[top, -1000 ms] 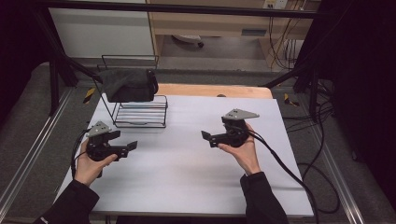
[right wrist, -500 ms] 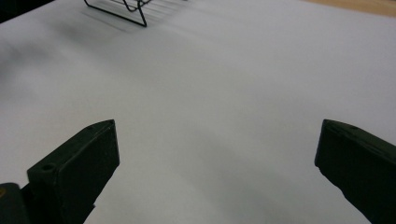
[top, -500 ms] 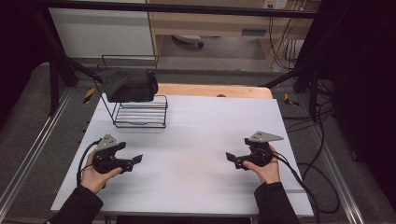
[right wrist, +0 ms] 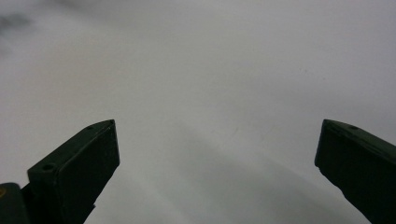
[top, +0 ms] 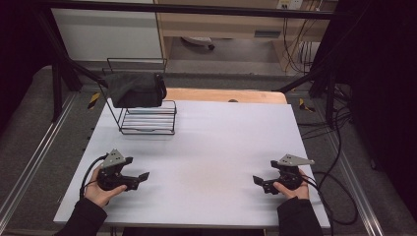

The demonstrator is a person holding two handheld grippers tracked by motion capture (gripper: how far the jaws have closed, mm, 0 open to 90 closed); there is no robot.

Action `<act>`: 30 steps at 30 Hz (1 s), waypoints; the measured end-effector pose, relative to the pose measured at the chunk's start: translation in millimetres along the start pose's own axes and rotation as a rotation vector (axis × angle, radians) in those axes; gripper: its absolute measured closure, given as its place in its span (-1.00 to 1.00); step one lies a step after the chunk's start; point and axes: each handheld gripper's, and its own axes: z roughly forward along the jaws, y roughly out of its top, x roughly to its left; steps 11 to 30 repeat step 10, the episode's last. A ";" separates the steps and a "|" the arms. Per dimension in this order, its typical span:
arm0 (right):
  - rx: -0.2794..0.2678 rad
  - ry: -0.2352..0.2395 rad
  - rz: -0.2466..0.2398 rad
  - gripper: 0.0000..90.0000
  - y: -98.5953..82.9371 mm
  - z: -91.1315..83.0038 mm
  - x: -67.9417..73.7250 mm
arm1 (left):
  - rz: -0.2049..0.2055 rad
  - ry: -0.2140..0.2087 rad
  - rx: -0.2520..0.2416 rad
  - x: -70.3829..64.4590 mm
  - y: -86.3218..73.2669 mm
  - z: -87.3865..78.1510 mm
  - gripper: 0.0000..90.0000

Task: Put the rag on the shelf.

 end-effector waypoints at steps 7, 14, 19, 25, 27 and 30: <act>0.013 0.004 0.014 -0.98 -5.4 -0.4 -3.2 | -0.004 -0.001 0.024 0.8 -5.0 4.6 -0.76; 0.015 0.004 0.017 -0.98 -5.4 -0.6 -2.8 | -0.004 -0.001 0.025 0.5 -5.1 4.6 -0.76; 0.015 0.004 0.017 -0.98 -5.4 -0.6 -2.8 | -0.004 -0.001 0.025 0.5 -5.1 4.6 -0.76; 0.015 0.004 0.017 -0.98 -5.4 -0.6 -2.8 | -0.004 -0.001 0.025 0.5 -5.1 4.6 -0.76; 0.015 0.004 0.017 -0.98 -5.4 -0.6 -2.8 | -0.004 -0.001 0.025 0.5 -5.1 4.6 -0.76; 0.015 0.004 0.017 -0.98 -5.4 -0.6 -2.8 | -0.004 -0.001 0.025 0.5 -5.1 4.6 -0.76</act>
